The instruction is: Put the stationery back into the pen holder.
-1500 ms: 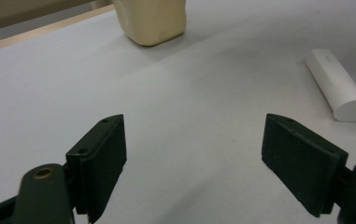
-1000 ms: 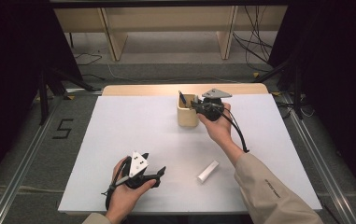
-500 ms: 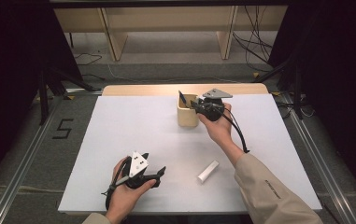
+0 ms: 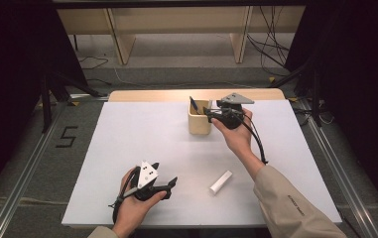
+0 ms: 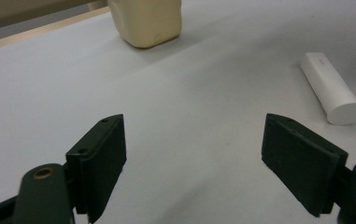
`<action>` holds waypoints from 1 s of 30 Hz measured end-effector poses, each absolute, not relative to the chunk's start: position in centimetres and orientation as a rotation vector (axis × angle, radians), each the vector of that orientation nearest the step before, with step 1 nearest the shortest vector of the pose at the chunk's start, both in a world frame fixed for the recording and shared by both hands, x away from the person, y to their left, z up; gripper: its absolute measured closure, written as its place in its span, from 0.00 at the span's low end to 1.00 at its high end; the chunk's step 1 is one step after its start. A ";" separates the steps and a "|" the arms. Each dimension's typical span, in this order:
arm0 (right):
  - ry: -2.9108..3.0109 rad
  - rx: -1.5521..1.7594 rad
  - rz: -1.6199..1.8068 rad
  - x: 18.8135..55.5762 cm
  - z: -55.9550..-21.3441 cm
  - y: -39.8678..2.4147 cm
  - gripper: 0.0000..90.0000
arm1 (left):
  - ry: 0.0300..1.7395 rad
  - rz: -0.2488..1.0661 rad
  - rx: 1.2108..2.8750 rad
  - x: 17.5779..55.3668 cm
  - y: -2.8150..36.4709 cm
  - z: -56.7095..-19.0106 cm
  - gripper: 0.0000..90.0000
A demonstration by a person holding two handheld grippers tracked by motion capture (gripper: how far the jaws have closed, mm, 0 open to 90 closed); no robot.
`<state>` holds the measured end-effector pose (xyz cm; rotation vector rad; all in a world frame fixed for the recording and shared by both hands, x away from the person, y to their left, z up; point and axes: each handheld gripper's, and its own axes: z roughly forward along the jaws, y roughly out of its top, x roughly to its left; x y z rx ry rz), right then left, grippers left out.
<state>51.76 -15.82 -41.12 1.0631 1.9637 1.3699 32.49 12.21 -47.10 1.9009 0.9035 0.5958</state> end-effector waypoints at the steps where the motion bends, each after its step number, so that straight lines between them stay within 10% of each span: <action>1: 1.964 1.061 1.374 51.6 -41.0 -15.9 0.37 | 0.904 0.596 1.901 32.5 12.2 -47.1 0.25; 30: 2.014 1.065 1.344 46.9 -42.4 -20.3 0.31 | 0.847 0.498 1.908 31.6 9.3 -47.1 0.27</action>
